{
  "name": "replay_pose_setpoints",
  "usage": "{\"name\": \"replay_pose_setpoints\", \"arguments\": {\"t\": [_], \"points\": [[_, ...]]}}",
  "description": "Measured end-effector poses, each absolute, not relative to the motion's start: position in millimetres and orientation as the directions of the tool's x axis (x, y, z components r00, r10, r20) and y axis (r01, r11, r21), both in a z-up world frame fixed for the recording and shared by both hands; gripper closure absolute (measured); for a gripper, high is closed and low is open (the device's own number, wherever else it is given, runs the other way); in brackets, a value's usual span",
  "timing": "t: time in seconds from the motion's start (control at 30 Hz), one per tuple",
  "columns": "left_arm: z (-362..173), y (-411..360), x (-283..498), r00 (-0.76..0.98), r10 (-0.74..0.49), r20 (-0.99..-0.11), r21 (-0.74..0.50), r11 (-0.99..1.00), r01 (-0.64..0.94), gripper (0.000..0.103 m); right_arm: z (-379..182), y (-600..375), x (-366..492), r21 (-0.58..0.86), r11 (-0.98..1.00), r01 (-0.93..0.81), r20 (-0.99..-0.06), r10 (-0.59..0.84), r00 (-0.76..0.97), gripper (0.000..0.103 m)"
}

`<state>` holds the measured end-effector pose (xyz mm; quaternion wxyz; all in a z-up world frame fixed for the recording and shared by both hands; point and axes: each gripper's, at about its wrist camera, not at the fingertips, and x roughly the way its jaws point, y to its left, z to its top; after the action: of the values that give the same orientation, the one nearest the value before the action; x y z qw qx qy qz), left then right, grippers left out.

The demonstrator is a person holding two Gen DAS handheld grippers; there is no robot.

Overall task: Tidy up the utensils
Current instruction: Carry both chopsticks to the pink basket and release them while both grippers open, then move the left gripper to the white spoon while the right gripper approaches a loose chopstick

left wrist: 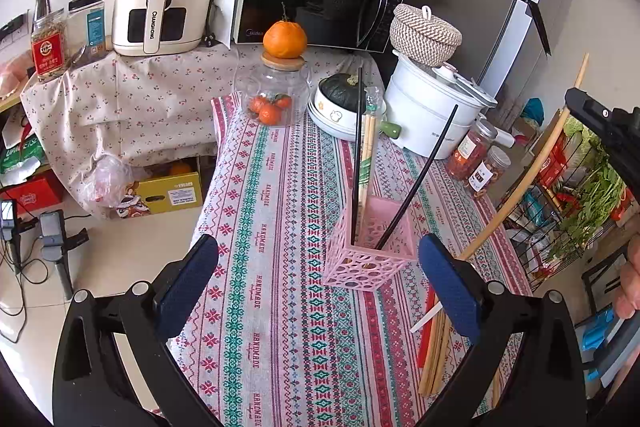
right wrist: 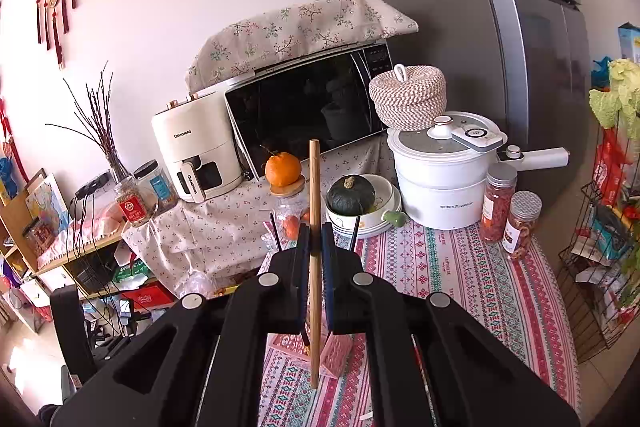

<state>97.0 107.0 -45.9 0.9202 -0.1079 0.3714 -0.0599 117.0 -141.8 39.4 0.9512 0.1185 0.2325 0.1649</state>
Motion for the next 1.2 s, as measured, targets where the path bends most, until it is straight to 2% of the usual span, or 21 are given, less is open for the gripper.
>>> {"name": "replay_pose_setpoints", "arguments": {"t": [0.27,0.63,0.73,0.8,0.93,1.1,1.2], "points": [[-47,118,103,0.714,-0.167,-0.680,-0.229,0.973,0.009,0.007,22,-124,147,0.337,0.913,-0.230,-0.353,0.349,0.868,0.097],[-55,108,105,0.706,-0.140,-0.694,-0.169,0.985,0.029,0.007,-33,-108,170,0.345,0.917,-0.198,-0.428,0.342,0.836,0.097],[-55,104,104,0.706,-0.135,-0.695,-0.153,0.987,0.039,0.007,-36,-108,170,0.350,0.916,-0.196,-0.457,0.349,0.818,0.090],[-54,101,103,0.707,-0.137,-0.694,-0.148,0.988,0.045,0.007,-33,-114,167,0.366,0.910,-0.194,-0.458,0.358,0.814,0.068],[-52,94,100,0.712,-0.136,-0.689,-0.138,0.989,0.056,0.007,-25,-129,157,0.362,0.914,-0.182,-0.470,0.348,0.811,0.058],[-52,84,95,0.708,-0.150,-0.690,-0.132,0.988,0.080,0.007,-22,-151,142,0.319,0.936,-0.145,-0.520,0.301,0.800,0.027],[-54,75,93,0.701,-0.164,-0.694,-0.129,0.986,0.102,0.007,-26,-163,134,0.279,0.953,-0.117,-0.562,0.261,0.785,0.019]]}}
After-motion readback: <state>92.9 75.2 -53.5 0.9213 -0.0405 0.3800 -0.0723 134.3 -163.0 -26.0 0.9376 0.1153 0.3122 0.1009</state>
